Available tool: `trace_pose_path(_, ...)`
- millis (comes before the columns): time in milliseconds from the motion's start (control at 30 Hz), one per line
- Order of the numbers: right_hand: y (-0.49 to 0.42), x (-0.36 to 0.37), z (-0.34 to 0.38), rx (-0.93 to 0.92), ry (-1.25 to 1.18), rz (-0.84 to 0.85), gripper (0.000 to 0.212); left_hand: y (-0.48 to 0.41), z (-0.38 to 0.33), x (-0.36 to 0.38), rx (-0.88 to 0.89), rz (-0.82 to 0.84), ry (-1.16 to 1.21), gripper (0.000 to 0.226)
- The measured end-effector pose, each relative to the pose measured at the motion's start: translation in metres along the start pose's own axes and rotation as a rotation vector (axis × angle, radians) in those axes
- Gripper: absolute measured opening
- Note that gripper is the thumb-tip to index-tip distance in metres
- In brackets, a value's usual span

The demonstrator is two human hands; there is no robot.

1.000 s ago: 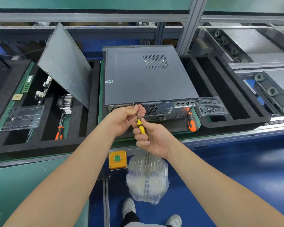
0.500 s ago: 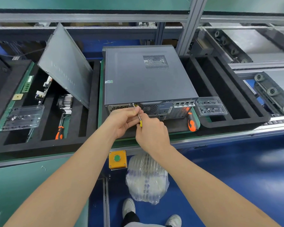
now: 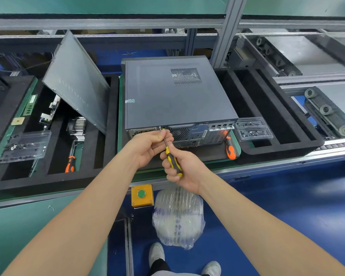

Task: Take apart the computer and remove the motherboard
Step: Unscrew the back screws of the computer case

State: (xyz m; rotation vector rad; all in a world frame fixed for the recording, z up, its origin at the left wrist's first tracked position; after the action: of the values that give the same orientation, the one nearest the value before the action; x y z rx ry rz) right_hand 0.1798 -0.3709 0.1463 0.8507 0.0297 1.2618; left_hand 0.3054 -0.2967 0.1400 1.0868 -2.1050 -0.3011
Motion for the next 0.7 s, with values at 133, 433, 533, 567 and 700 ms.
trace_pose_path(133,0.005,0.003,0.012,-0.249,0.654,-0.342,0.038,0.002,0.0,-0.005,0.001,-0.012,-0.041,0.015)
trace_pose_path(433,0.006,0.01,0.021,-0.509,1.638,-0.784,0.019,0.006,0.004,0.002,0.073,-0.127,-0.088,0.028)
trace_pose_path(533,0.002,0.0,0.023,-0.444,1.273,-0.616,0.027,0.004,0.003,0.004,0.081,-0.149,-0.079,0.026)
trace_pose_path(567,0.0,-0.002,0.023,-0.362,1.042,-0.523,0.035,0.004,0.002,0.004,0.073,-0.143,-0.085,0.025)
trace_pose_path(700,0.001,0.0,0.004,0.113,-0.028,0.066,0.052,0.006,-0.001,0.002,0.018,-0.106,-0.069,0.022)
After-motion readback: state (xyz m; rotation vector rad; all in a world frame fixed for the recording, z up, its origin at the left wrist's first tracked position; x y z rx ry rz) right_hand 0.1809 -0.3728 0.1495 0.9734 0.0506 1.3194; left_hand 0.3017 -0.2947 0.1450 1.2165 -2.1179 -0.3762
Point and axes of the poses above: each hand's wrist, its own y-axis away from the middle knuckle, its own x-axis out of the palm, z = x × y, the point moved 3 cm from there along -y, towards the middle knuckle, and after that the axes turned 5 degrees about y, right-handed, at the moved point
